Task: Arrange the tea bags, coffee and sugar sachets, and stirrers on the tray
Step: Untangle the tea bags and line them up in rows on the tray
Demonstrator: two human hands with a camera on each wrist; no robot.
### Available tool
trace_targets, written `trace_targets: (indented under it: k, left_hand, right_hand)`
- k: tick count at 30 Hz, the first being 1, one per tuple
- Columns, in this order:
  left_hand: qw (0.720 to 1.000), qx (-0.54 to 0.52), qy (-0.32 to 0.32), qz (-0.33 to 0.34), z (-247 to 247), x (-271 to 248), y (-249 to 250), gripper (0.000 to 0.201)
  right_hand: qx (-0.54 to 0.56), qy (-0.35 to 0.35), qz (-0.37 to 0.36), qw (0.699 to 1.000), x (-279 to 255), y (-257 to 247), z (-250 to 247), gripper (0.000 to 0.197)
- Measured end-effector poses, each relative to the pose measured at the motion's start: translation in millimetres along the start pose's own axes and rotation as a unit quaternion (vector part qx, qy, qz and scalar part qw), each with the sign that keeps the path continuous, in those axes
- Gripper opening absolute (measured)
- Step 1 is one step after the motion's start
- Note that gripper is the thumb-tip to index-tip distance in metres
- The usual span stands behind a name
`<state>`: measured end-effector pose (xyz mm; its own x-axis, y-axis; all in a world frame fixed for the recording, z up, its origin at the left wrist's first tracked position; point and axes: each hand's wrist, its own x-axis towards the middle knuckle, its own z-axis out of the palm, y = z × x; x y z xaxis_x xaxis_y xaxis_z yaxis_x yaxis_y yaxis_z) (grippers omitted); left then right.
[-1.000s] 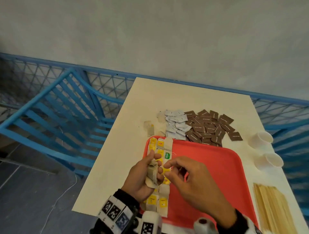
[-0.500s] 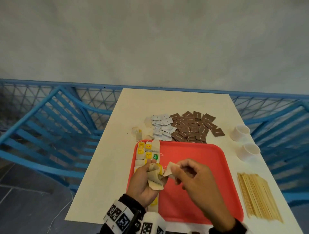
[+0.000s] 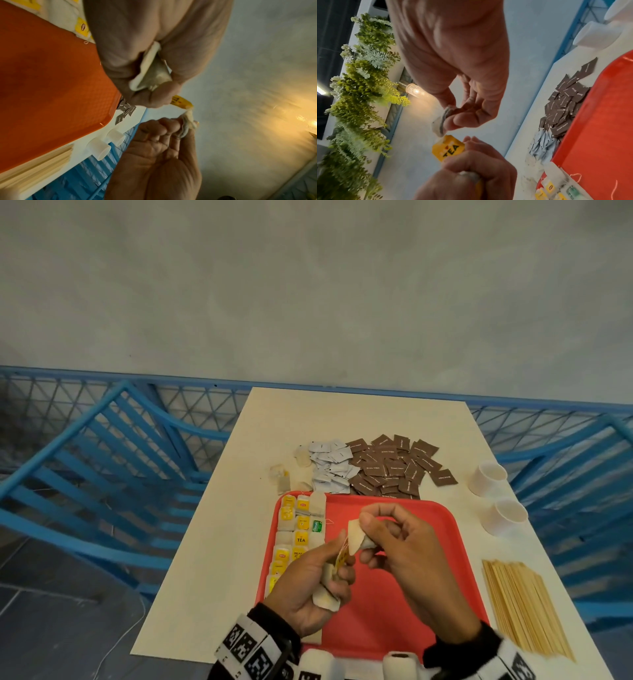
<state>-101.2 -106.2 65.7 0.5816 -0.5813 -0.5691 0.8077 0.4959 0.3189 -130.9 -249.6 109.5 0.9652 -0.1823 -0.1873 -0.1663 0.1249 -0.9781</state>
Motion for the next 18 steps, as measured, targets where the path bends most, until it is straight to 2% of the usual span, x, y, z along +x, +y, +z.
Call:
trace_targets:
  k: [3,6,9,11,12,14,17,18]
  left_hand:
    - [0.999,0.008,-0.038,-0.016,1.2,-6.0,-0.8,0.01]
    - [0.999,0.004,-0.036,-0.012,-0.5,-7.0,-1.8,0.01]
    - [1.0,-0.017,-0.014,0.009,-2.9,-5.5,-2.8,0.008]
    - [1.0,-0.016,-0.006,0.019,-4.3,-5.4,-1.5,0.01]
    - [1.0,-0.008,-0.002,0.025,-6.4,-4.4,-0.5,0.009]
    - [0.998,0.043,0.009,0.038,-12.3,-1.4,1.5,0.006]
    - [0.988,0.118,0.03,0.092,-18.2,4.9,2.0,0.007]
    - [0.985,0.131,0.035,0.111,-19.2,6.4,1.9,0.012]
  right_hand:
    - [-0.002,-0.039,-0.002,0.999,1.7,-1.3,7.0,0.013]
    - [0.004,-0.059,-0.037,0.998,0.4,-2.6,13.1,0.018]
    - [0.0,-0.037,-0.079,0.996,-1.4,-4.9,13.2,0.02]
    - [-0.088,0.006,-0.14,0.986,-4.8,-2.8,9.1,0.019]
    - [-0.156,0.013,-0.179,0.971,-7.6,-0.8,7.0,0.019]
    - [-0.28,-0.035,-0.238,0.929,-13.8,3.6,7.1,0.016]
    - [-0.431,-0.139,-0.25,0.856,-15.7,14.3,10.7,0.023]
    - [-0.45,-0.15,-0.249,0.844,-14.4,17.1,10.8,0.025]
